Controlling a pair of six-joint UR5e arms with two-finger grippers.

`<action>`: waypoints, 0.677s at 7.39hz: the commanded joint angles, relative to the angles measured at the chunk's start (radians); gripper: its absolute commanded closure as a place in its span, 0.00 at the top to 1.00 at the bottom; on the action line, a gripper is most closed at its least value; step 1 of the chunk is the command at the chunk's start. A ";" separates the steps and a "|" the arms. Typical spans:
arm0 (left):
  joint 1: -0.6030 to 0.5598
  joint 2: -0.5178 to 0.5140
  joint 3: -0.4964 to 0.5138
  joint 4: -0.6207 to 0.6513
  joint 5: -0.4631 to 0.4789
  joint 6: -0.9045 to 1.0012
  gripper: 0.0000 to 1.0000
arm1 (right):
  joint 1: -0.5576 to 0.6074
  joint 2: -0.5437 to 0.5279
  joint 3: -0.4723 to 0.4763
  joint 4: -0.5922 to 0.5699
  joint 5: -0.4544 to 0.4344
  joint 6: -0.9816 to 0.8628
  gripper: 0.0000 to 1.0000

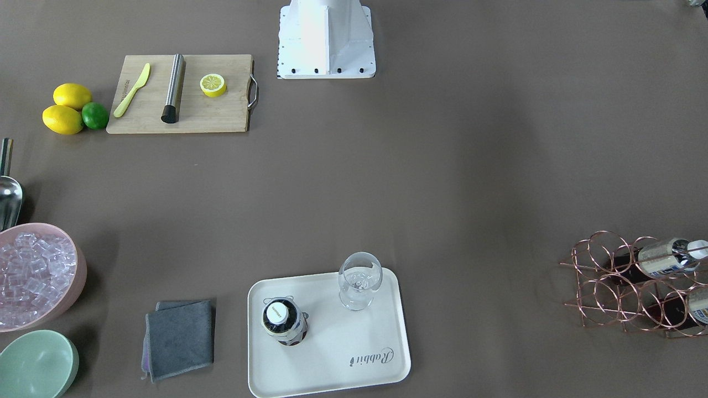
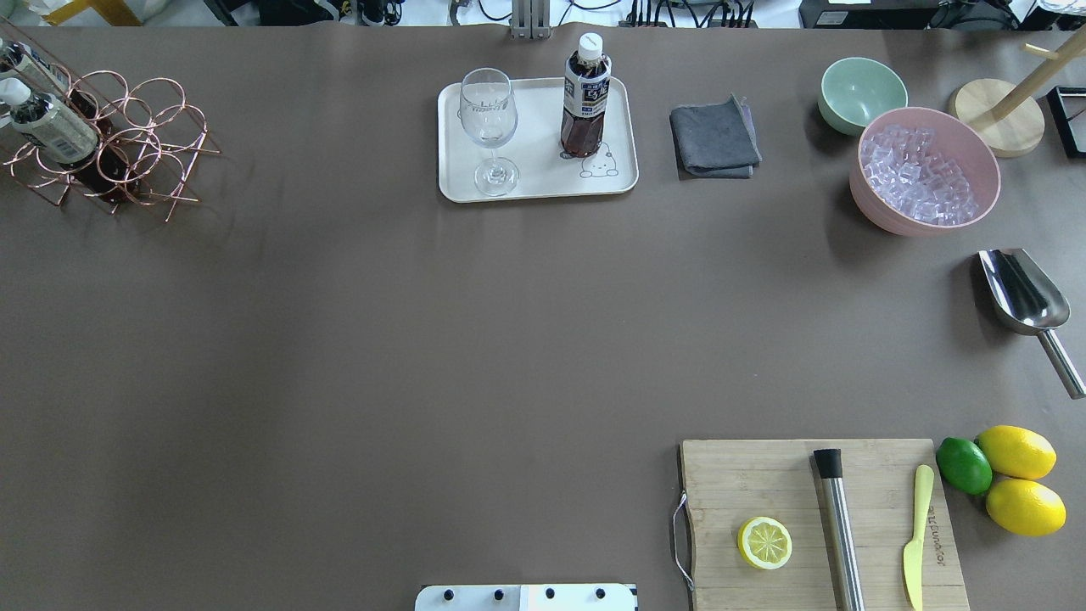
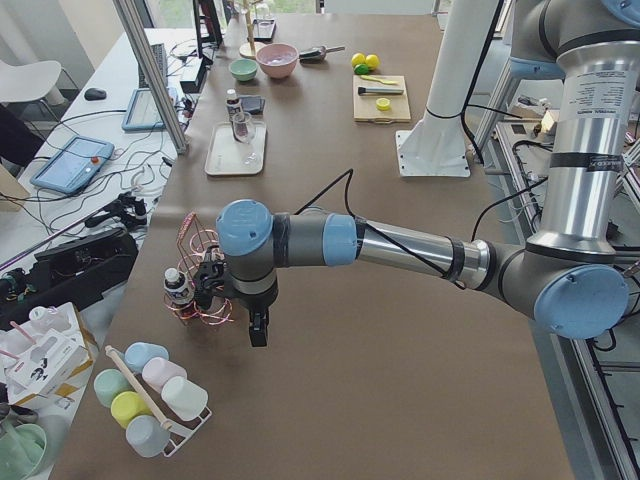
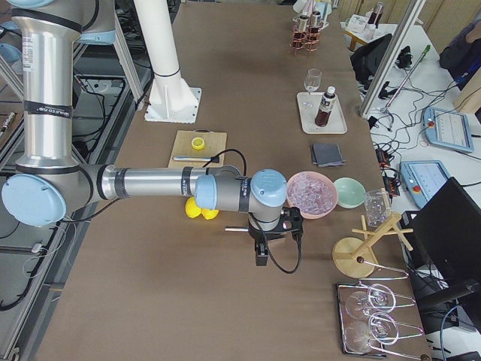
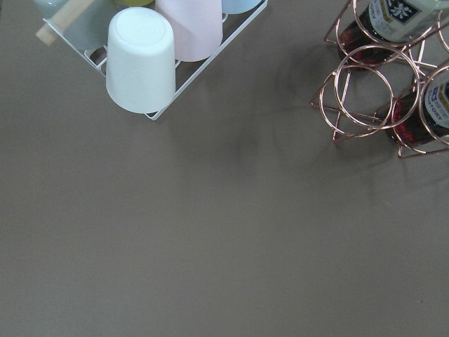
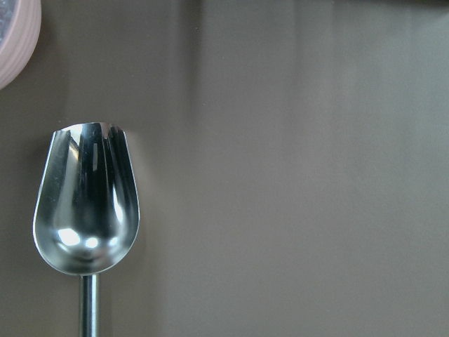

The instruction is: Take tea from basket to plate

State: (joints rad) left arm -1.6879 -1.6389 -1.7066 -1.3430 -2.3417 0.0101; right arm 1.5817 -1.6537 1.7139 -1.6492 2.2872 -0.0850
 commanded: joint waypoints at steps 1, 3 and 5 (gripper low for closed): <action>-0.004 0.017 -0.001 0.007 -0.022 0.094 0.99 | 0.000 0.000 0.018 0.000 0.003 -0.001 1.00; -0.001 0.054 0.009 -0.002 -0.048 0.093 0.99 | 0.001 -0.003 0.030 0.000 0.002 -0.007 1.00; 0.002 0.054 0.002 -0.001 -0.041 0.094 0.99 | 0.001 -0.001 0.027 0.002 0.001 -0.009 1.00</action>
State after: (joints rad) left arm -1.6883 -1.5896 -1.6990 -1.3448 -2.3848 0.1038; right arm 1.5829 -1.6563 1.7435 -1.6483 2.2890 -0.0908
